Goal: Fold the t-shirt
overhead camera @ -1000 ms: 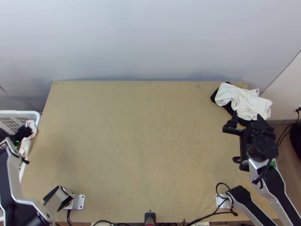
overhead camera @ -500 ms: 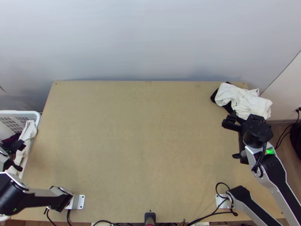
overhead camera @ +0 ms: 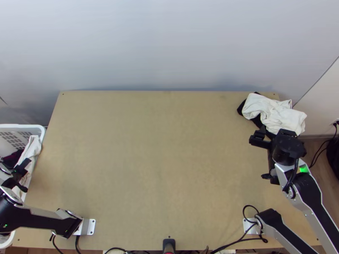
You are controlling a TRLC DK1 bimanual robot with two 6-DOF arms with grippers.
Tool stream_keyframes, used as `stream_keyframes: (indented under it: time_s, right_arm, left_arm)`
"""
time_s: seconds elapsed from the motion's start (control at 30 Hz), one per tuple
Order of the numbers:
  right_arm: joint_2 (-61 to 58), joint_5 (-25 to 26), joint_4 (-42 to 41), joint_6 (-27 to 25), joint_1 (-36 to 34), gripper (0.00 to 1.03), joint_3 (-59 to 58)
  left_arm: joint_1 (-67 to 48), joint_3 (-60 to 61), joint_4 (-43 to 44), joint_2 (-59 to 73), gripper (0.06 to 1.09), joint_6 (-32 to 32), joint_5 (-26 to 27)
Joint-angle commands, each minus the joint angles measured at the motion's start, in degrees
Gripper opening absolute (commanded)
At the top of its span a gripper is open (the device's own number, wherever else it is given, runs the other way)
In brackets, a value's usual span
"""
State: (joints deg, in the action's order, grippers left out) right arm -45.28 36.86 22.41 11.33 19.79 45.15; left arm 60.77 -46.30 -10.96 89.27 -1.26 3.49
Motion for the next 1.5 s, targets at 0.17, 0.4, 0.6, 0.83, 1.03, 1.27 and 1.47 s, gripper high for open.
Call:
stream_keyframes:
  time_s: [0.17, 0.4, 0.6, 0.83, 1.03, 1.27, 1.47]
  right_arm:
    - [-1.74, -0.30, 1.93, -1.14, -0.54, 0.92, 2.14]
    - [-2.71, -0.39, 5.89, -1.05, -0.28, 0.92, 4.78]
    - [-2.98, -0.39, 7.47, -1.05, -0.54, 0.99, 7.50]
    - [-5.70, -0.39, 12.92, -1.31, -0.98, 0.99, 13.04]
    - [-4.73, -1.09, 13.62, -1.05, -1.86, 0.99, 13.74]
    - [-5.35, -1.27, 15.20, -1.05, -3.97, 0.97, 14.27]
    - [-5.88, -1.27, 15.47, 0.80, -5.20, 0.99, 13.92]
  left_arm:
    - [-3.03, -1.16, 0.33, -10.44, 0.10, -0.68, 3.19]
    - [-13.40, -12.23, -11.36, -20.28, 0.10, -1.64, 4.16]
    - [-28.61, -22.16, -22.44, -25.73, 0.10, -4.90, 4.25]
    - [-53.65, -25.24, -25.95, -29.60, 0.10, -12.54, 3.11]
    - [-73.61, -22.07, -22.70, -28.19, 0.10, -19.13, 1.70]
    - [-90.92, -20.05, -17.60, -21.34, 0.10, -26.08, 0.91]
    - [-103.14, -23.92, -13.12, -11.05, 0.10, -27.13, -1.20]
